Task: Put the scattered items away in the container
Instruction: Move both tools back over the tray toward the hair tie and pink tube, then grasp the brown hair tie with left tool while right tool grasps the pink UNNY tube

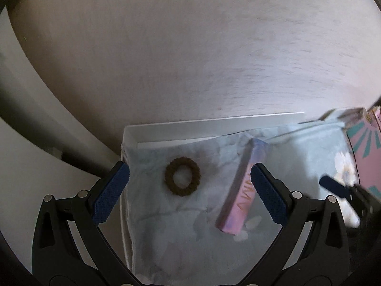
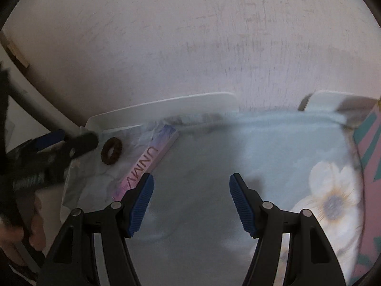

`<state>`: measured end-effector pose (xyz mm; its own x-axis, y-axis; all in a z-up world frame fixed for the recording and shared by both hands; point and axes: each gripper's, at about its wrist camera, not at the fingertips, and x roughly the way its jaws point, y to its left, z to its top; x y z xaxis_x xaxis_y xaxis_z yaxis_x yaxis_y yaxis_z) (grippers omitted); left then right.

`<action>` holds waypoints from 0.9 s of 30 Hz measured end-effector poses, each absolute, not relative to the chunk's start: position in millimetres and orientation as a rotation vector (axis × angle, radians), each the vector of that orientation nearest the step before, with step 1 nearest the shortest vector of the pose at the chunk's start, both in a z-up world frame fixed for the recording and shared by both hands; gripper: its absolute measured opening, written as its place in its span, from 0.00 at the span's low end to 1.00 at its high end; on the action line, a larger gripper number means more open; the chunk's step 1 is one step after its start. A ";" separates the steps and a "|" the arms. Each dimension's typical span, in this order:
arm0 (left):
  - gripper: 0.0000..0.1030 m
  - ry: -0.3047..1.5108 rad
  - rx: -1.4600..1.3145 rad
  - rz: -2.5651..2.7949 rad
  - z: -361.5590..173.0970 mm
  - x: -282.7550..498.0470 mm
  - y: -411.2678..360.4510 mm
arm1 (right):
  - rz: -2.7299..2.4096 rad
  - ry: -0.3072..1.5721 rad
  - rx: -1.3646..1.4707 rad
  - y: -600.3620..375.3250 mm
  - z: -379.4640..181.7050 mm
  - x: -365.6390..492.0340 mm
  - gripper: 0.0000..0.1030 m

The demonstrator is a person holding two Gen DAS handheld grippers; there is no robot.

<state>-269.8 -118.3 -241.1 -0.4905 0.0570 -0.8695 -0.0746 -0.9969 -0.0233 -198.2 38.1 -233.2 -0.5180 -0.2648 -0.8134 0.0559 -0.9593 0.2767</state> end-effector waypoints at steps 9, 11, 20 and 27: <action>0.99 -0.039 -1.620 2.618 -274.6 -286.9 -122.3 | -2.630 -0.167 1.288 -28.6 -223.4 -174.7 0.60; 0.98 -0.050 -1.625 2.601 -278.6 -288.9 -124.6 | -2.642 -0.118 1.279 -42.6 -226.1 -173.7 0.60; 0.89 0.006 -1.594 2.596 -277.7 -293.0 -125.4 | -2.647 -0.154 1.331 -55.6 -245.6 -183.5 0.60; 0.88 -0.042 -1.577 2.578 -276.2 -290.6 -126.4 | -2.664 -0.100 1.335 -48.0 -252.1 -189.0 0.45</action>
